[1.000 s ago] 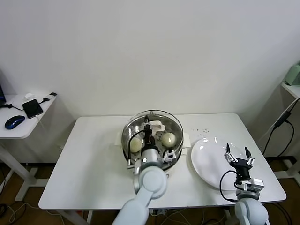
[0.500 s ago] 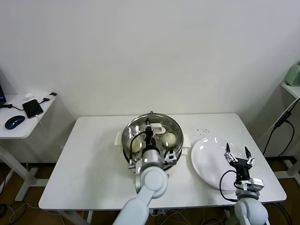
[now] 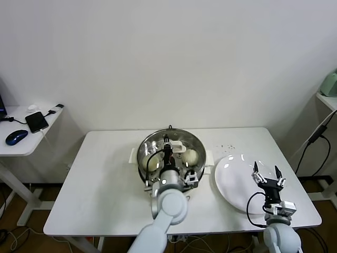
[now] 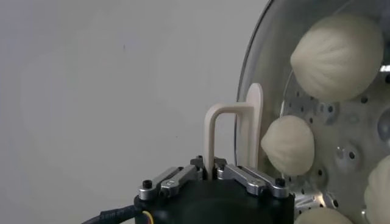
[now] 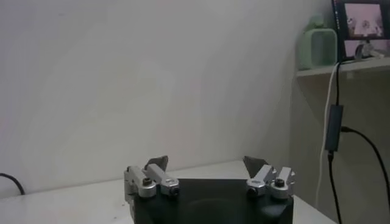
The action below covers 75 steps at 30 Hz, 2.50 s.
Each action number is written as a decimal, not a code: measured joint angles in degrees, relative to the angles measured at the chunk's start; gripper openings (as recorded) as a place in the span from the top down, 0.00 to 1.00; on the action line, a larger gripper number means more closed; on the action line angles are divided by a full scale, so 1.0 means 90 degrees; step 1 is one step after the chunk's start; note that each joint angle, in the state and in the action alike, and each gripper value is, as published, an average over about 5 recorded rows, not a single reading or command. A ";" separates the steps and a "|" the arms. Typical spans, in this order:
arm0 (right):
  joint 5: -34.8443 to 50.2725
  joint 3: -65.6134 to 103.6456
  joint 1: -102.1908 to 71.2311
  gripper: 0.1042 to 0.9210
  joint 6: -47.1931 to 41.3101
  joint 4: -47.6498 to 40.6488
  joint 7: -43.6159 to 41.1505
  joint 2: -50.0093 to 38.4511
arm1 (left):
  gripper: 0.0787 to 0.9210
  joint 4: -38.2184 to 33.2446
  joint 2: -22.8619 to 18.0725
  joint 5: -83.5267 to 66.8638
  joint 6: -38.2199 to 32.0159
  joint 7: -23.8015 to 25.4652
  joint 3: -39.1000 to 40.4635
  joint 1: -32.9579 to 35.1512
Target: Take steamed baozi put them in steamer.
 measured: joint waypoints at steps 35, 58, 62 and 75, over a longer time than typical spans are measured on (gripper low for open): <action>-0.0029 -0.0019 0.0027 0.12 0.0006 -0.0032 -0.0006 0.0043 | 0.12 -0.1069 0.0000 -0.0211 -0.0548 0.0215 -0.0049 0.0698; 0.0040 -0.0171 -0.0381 0.12 0.0057 0.0287 -0.0633 0.0134 | 0.12 -0.2736 0.0364 -0.0762 -0.0926 -0.0131 -0.0744 0.1962; 0.0067 -0.0292 -0.0577 0.12 0.0000 0.0494 -0.0864 0.0143 | 0.12 -0.2887 0.0506 -0.1681 -0.1293 -0.0470 -0.1313 0.2197; -0.0130 -0.0701 -0.1180 0.12 -0.0142 0.0922 -0.1031 0.0394 | 0.12 -0.2727 0.0525 -0.6807 -0.3162 -0.1287 -0.3417 0.3218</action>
